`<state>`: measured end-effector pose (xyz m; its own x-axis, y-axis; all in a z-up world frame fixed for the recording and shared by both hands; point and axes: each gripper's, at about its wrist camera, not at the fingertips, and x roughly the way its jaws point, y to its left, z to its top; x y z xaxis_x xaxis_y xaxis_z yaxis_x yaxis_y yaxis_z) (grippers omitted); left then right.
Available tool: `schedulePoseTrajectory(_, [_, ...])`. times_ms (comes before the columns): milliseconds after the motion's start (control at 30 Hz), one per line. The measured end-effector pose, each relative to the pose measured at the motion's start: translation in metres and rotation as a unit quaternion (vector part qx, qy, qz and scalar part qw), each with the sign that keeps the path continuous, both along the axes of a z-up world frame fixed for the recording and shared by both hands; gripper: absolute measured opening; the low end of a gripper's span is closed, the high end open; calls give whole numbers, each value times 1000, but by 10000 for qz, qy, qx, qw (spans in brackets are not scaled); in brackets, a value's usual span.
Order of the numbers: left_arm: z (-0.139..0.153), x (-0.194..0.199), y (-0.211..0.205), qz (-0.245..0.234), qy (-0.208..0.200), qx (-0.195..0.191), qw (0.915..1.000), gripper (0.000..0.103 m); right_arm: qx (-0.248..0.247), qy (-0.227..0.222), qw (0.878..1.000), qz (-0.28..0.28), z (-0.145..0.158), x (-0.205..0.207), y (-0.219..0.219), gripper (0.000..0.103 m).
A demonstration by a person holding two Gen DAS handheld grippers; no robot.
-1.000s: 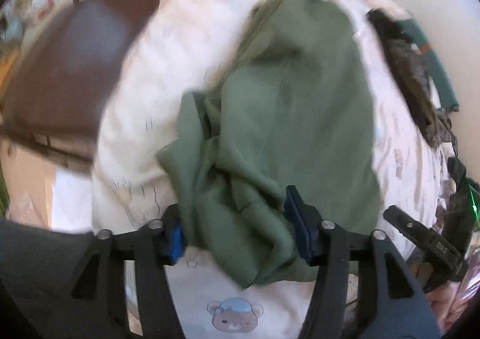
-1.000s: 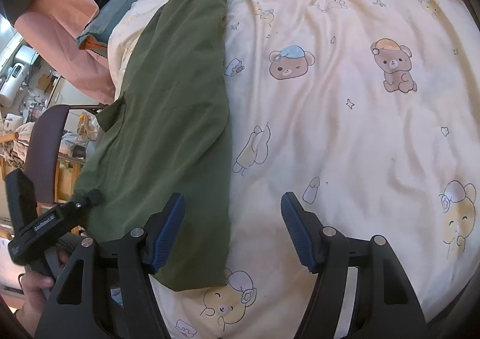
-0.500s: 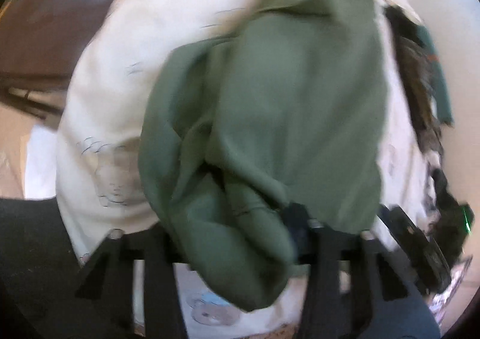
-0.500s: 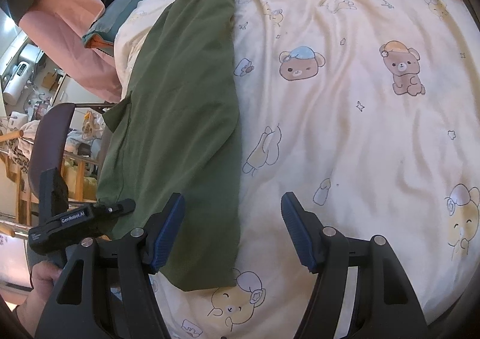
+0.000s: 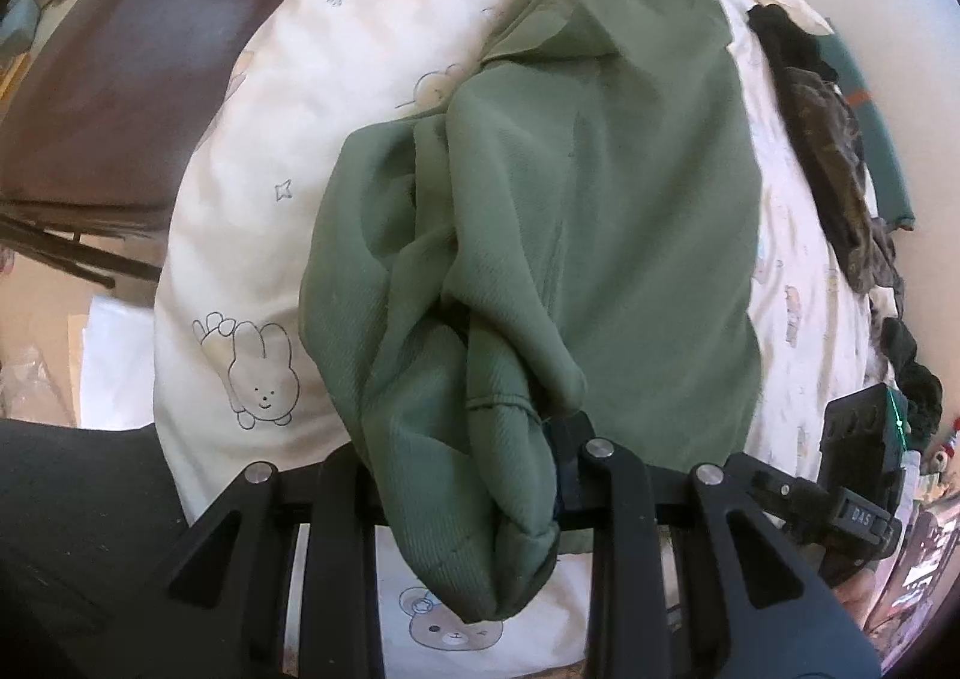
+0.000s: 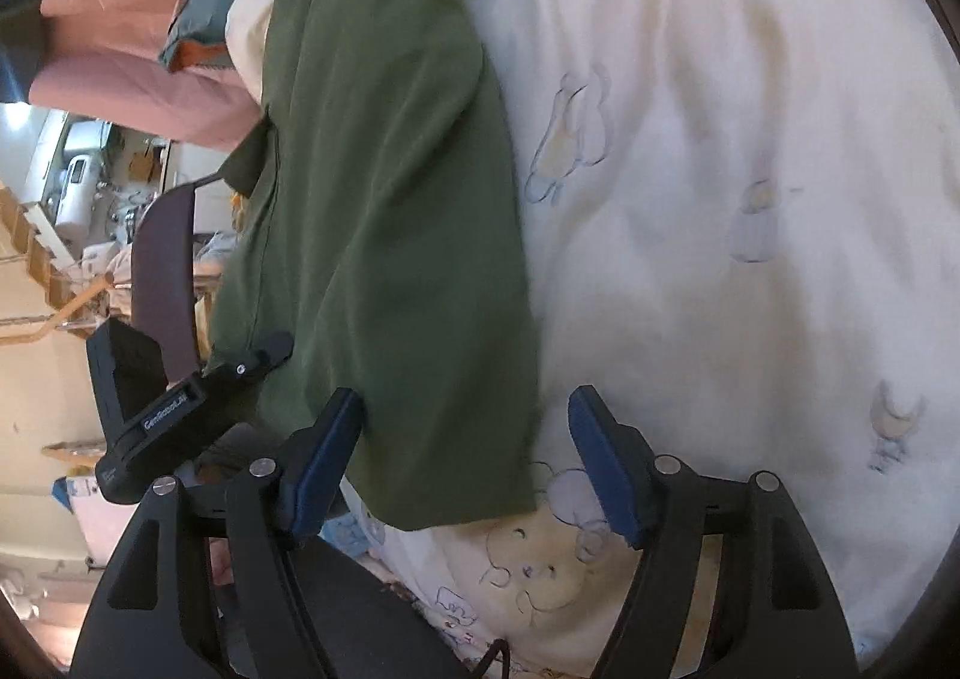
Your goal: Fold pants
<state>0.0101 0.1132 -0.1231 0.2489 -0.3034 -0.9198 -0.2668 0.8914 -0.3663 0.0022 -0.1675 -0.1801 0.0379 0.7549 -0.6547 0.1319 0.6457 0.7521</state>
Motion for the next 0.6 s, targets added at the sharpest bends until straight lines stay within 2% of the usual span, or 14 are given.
schedulePoseTrajectory(67, [-5,0,0,65,71,-44,9999,26,202,118,9997,12,-6,-1,8,74])
schedulePoseTrajectory(200, [-7,-1,4,41,114,15,9999,26,231,193,9995,90,-16,-4,27,74])
schedulePoseTrajectory(300, [-7,-3,5,14,124,58,9999,26,594,115,9976,348,-7,-5,39,75])
schedulePoseTrajectory(333, [-7,-1,4,30,128,36,9999,26,646,37,9972,384,-5,-5,42,71])
schedulePoseTrajectory(400, [-8,0,3,45,151,5,9999,26,206,-155,9996,88,-5,-2,37,68])
schedulePoseTrajectory(500, [-8,0,2,19,132,-23,9999,25,365,304,9982,-373,-28,-1,25,47])
schedulePoseTrajectory(533, [-7,0,4,22,103,-34,9999,25,364,252,9987,-264,-24,-1,28,31])
schedulePoseTrajectory(600, [-1,-3,9,70,10,-197,9998,25,454,-10,9990,-45,-7,-2,35,18])
